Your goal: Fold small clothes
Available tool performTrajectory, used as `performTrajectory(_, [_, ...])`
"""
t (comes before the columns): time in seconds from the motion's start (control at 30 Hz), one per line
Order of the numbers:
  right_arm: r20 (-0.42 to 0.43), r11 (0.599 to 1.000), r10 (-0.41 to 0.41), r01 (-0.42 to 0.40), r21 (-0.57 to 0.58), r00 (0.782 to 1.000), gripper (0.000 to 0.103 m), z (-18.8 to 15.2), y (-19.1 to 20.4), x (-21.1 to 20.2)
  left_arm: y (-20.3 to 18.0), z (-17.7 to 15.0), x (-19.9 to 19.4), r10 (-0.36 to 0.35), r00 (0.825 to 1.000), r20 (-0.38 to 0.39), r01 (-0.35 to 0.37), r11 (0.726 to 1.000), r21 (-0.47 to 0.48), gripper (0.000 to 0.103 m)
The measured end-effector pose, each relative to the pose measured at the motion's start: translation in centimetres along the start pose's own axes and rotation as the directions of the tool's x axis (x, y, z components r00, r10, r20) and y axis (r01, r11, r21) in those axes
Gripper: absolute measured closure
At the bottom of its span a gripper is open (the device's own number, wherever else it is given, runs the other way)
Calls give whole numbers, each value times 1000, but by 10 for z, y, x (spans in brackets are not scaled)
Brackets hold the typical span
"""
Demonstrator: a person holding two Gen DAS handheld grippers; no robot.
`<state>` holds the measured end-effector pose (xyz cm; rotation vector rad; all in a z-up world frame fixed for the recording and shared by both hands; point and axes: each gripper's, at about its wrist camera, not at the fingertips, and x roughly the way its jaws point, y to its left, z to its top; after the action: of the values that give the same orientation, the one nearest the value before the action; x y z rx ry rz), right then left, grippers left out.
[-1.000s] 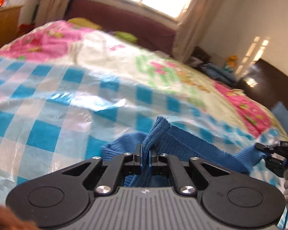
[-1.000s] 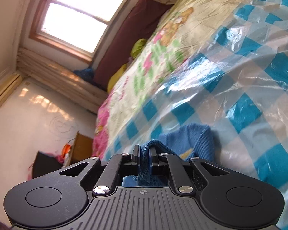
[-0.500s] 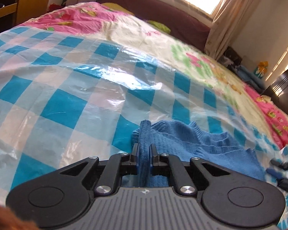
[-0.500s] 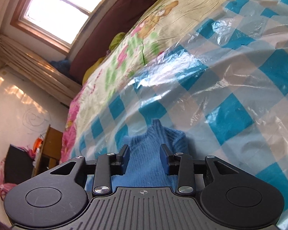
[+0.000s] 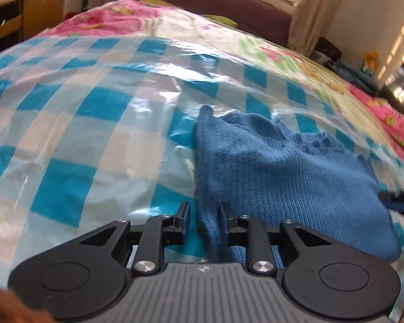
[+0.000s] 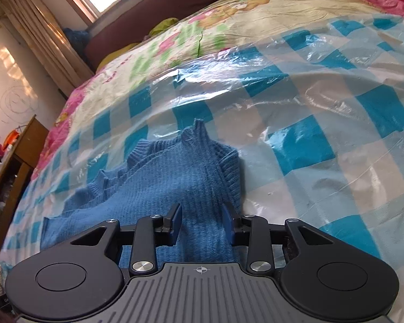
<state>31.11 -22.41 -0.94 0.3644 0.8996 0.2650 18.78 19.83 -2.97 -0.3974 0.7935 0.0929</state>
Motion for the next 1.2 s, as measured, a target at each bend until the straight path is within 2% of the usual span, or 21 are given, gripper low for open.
performTrajectory(0.07, [-7, 999, -36, 36, 1, 999, 68, -1, -5, 0, 1, 1, -7, -5, 1000, 14, 5, 1000, -14, 74])
performTrajectory(0.23, [-3, 1000, 17, -17, 26, 1000, 68, -10, -10, -13, -1, 2, -22, -47, 998, 50, 49, 998, -35, 74])
performTrajectory(0.33, [-11, 999, 35, -35, 9, 999, 68, -17, -6, -15, -11, 1, -23, -68, 996, 60, 68, 998, -2, 74])
performTrajectory(0.47, [-55, 999, 43, -43, 5, 998, 68, -23, -7, -5, -21, -6, -6, -38, 999, 10, 37, 999, 34, 74])
performTrajectory(0.57, [-54, 995, 78, -75, 62, 995, 67, -24, -13, -13, -16, -6, -11, -77, 997, 15, 77, 997, 0, 74])
performTrajectory(0.67, [-56, 993, 111, -108, 45, 992, 58, -29, -13, -28, -9, -8, -21, -152, 988, -10, 152, 988, -8, 72])
performTrajectory(0.73, [-73, 993, 121, -120, 13, 990, 46, -34, -10, -31, -9, -13, -26, -167, 986, -24, 167, 986, 19, 67])
performTrajectory(0.9, [-124, 995, 94, -98, -32, 988, 43, -46, 0, -13, -14, -23, -10, -146, 986, -80, 151, 987, 54, 55])
performTrajectory(0.97, [-126, 995, 98, -100, -13, 987, 43, -46, 1, -10, -13, -24, -5, -147, 986, -83, 151, 988, 36, 56])
performTrajectory(1.0, [-130, 995, 97, -99, -10, 987, 45, -45, 2, -10, -13, -24, -5, -153, 984, -88, 156, 987, 32, 56])
performTrajectory(1.03, [-138, 995, 97, -100, -14, 986, 53, -44, 2, -10, -13, -23, -5, -154, 984, -89, 158, 987, 33, 58])
performTrajectory(1.1, [-165, 995, 88, -95, -29, 982, 68, -45, 2, -10, -13, -23, -5, -148, 983, -106, 154, 987, 46, 73])
performTrajectory(1.13, [-176, 995, 86, -93, -32, 981, 74, -46, 2, -10, -12, -23, -5, -147, 982, -118, 154, 987, 49, 76])
performTrajectory(1.2, [-195, 994, 105, -111, -22, 975, 79, -48, 0, -13, -7, -23, -5, -167, 976, -140, 173, 985, 29, 82])
